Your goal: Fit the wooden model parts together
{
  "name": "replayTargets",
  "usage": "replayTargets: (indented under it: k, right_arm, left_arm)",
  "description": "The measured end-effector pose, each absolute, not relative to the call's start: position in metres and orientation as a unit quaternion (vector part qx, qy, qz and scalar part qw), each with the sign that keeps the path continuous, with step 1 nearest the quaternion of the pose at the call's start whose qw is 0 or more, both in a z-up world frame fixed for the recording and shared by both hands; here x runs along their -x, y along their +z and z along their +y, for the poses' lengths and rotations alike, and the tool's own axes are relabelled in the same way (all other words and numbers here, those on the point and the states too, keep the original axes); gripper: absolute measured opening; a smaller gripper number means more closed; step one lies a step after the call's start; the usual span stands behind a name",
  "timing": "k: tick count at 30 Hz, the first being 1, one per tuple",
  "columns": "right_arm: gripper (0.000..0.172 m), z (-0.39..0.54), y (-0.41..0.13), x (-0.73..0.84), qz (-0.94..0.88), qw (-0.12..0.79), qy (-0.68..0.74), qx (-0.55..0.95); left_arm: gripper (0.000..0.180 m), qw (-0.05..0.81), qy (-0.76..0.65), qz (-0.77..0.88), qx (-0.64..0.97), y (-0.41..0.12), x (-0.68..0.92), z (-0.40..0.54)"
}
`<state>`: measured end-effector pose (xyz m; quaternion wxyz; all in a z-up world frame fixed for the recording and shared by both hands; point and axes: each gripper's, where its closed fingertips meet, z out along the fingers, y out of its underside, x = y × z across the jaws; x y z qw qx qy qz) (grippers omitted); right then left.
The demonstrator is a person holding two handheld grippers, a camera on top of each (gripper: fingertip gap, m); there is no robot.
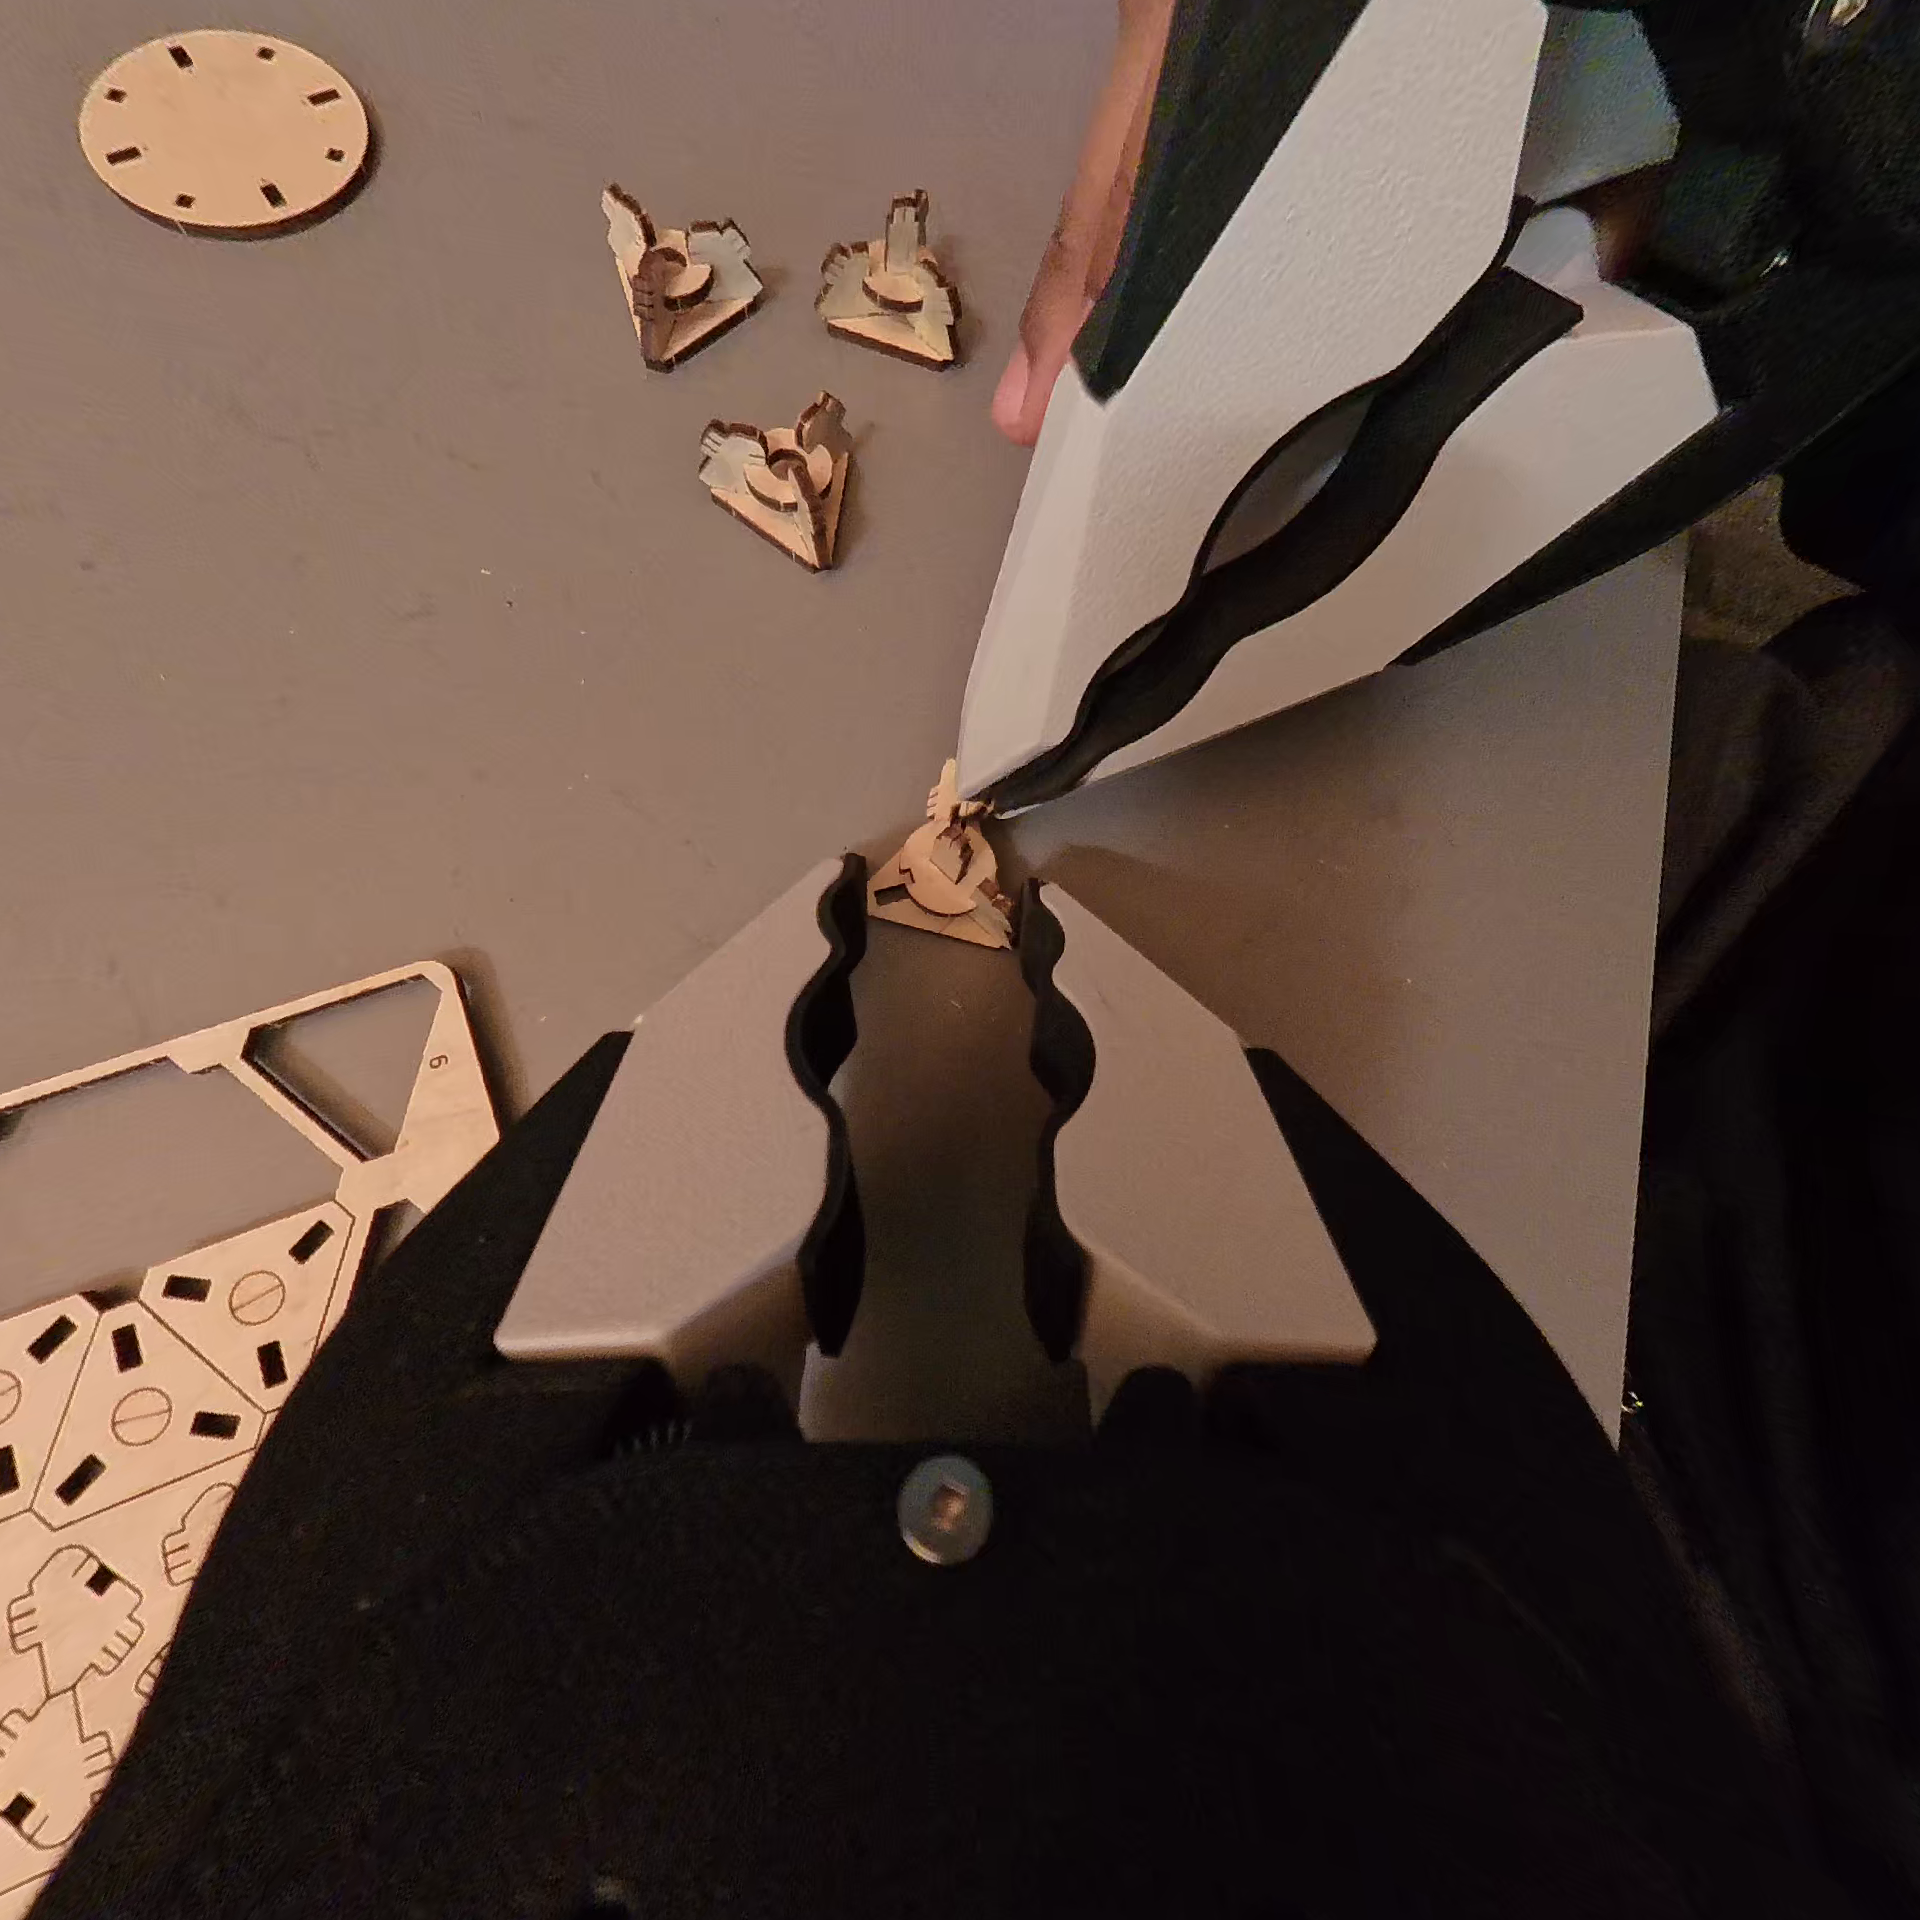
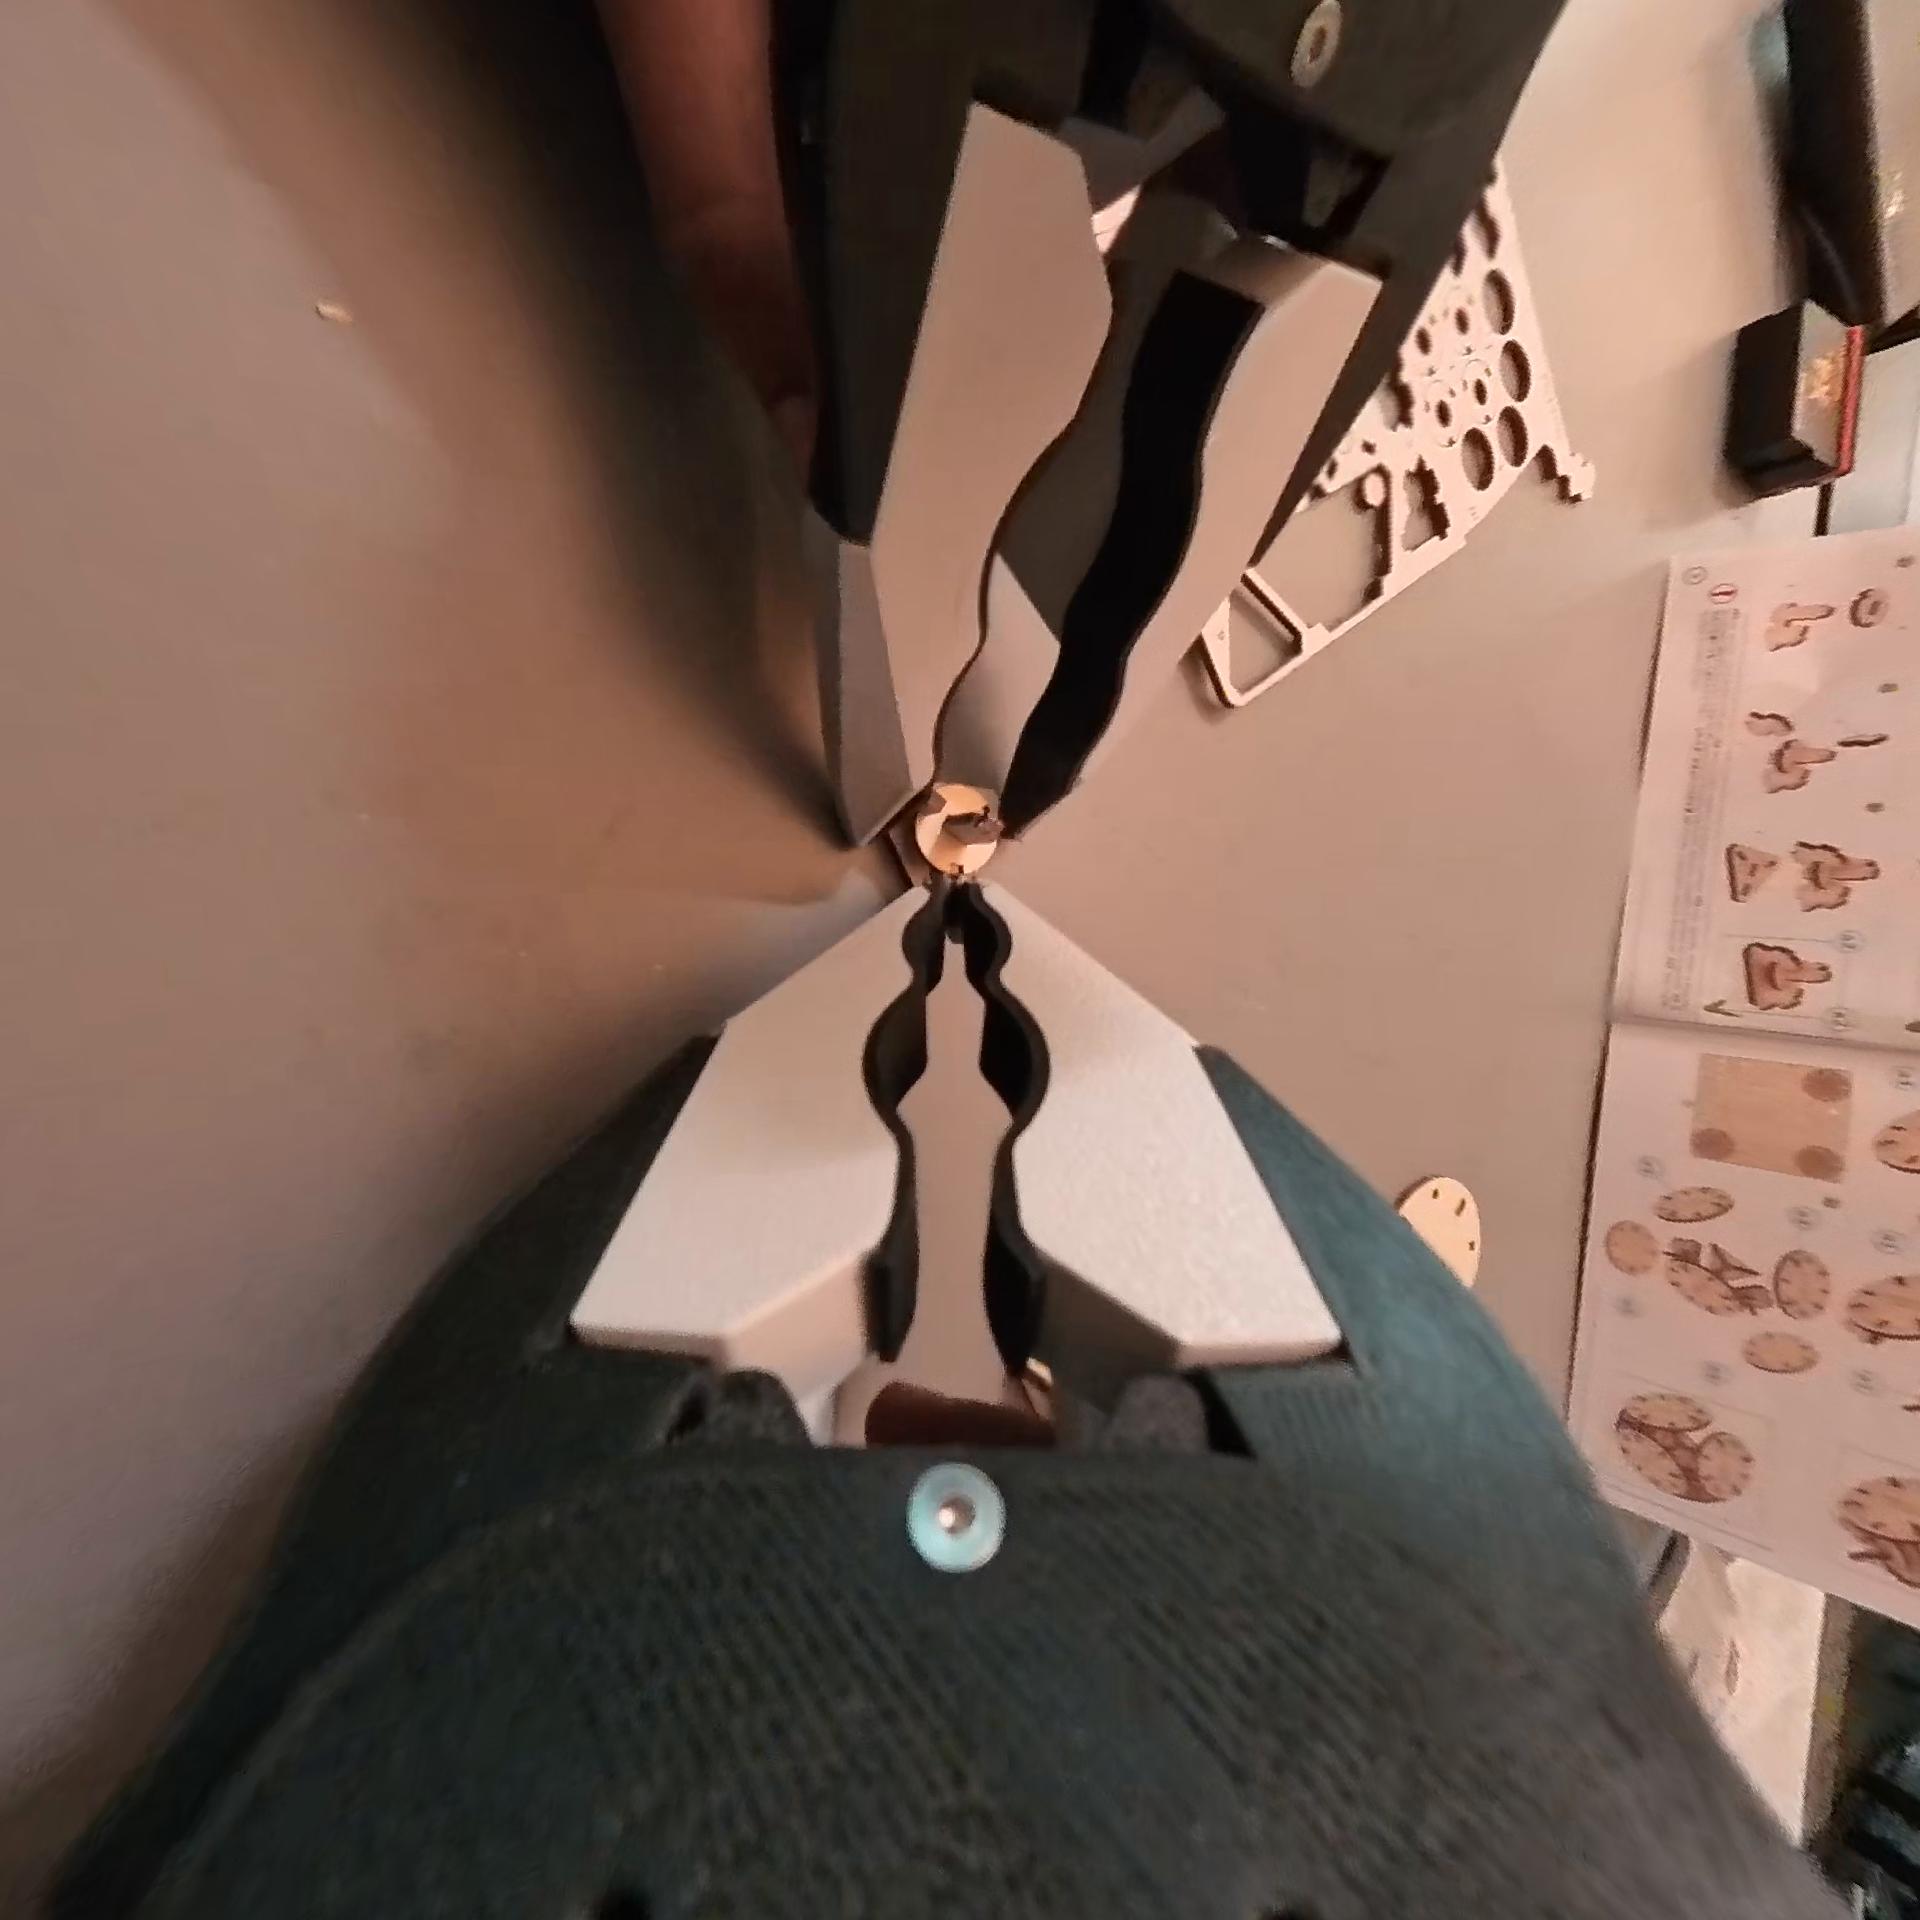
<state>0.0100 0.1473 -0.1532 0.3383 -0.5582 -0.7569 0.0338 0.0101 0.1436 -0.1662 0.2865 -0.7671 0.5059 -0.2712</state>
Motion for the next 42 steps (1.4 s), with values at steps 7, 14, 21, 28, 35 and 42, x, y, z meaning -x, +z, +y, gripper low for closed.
replayTargets:
  k: [7, 14, 21, 28, 35, 42]
  right_arm:
    - [0.002, 0.147, -0.154, -0.010, -0.780, 0.305, 0.011, 0.546]
    - [0.001, 0.145, -0.154, -0.004, -0.793, 0.297, -0.014, 0.532]
    - [0.001, 0.146, -0.152, -0.004, -0.726, 0.310, 0.108, 0.604]
    - [0.001, 0.150, -0.149, -0.005, -0.577, 0.270, 0.310, 0.706]
    - [0.003, 0.163, -0.159, -0.014, -0.510, 0.268, 0.298, 0.761]
    - [0.029, 0.151, -0.161, -0.017, -0.522, 0.266, 0.301, 0.753]
  left_arm:
    - [0.028, 0.287, -0.271, 0.506, 0.767, -0.166, -0.010, 0.144]
    - [0.027, 0.286, -0.271, 0.506, 0.767, -0.166, -0.010, 0.143]
    - [0.027, 0.284, -0.276, 0.504, 0.768, -0.166, -0.010, 0.143]
    - [0.027, 0.279, -0.284, 0.500, 0.769, -0.166, -0.010, 0.143]
    - [0.027, 0.277, -0.287, 0.500, 0.768, -0.166, -0.011, 0.143]
    - [0.027, 0.275, -0.291, 0.499, 0.768, -0.165, -0.011, 0.143]
